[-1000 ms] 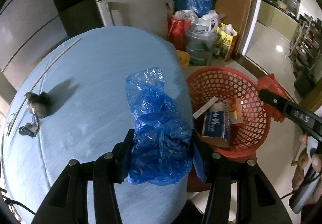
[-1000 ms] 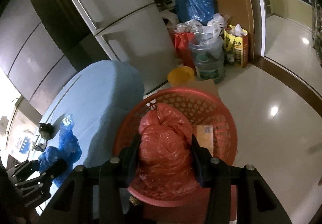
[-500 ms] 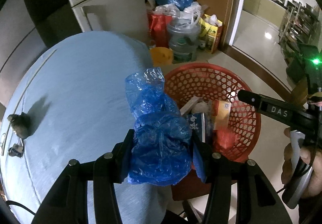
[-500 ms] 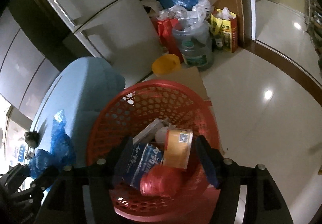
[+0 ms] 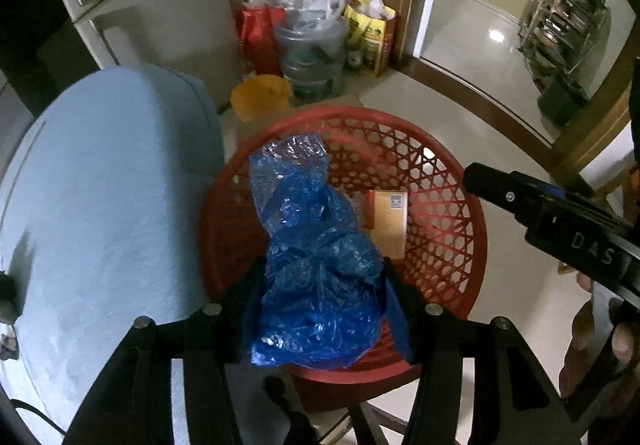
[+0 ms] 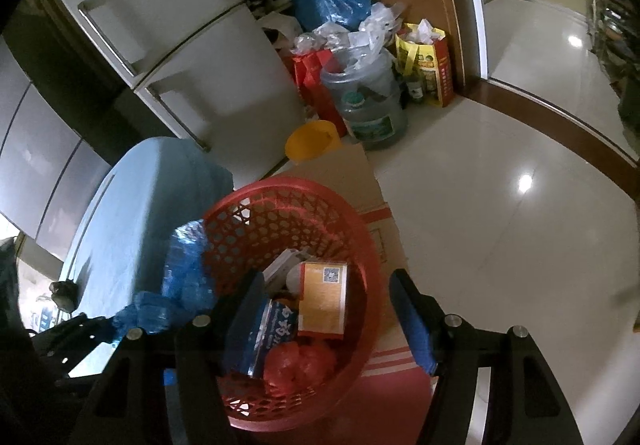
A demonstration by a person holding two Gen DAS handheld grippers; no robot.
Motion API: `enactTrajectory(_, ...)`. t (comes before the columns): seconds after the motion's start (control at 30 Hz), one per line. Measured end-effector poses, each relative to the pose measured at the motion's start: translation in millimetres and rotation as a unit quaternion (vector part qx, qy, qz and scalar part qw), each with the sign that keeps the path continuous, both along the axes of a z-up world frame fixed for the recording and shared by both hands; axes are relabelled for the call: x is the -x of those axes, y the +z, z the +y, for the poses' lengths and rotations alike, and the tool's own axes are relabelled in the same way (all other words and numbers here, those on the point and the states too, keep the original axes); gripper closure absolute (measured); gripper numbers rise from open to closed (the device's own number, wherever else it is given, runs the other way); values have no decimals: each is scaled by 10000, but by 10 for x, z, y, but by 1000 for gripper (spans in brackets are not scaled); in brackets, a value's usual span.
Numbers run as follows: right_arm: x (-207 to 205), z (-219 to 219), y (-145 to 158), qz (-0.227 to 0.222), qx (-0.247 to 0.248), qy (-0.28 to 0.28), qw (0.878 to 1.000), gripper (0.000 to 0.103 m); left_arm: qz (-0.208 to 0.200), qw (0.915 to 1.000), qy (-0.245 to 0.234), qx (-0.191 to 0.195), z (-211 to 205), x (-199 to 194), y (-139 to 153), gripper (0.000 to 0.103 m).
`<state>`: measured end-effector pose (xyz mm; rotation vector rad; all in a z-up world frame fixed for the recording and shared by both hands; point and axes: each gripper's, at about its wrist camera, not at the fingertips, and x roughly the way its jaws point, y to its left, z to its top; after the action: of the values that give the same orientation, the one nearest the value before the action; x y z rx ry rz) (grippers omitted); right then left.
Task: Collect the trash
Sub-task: 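Open the left tool to drop the blue bag into the red basket, then move both open tools back over the table toward the black bag and wrapper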
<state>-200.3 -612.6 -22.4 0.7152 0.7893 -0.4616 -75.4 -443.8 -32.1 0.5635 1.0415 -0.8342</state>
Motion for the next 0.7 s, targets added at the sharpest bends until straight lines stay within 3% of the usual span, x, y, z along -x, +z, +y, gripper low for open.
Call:
enactTrajectory(0.17,24,-23,80,144,251,-188,9994,30,-13,9998,200,-45,132,-105,-6,44)
enactTrajectory(0.7,-87,303,472,189,829,-17,9964,27,-28,9957,729,571,768,-151,347,42)
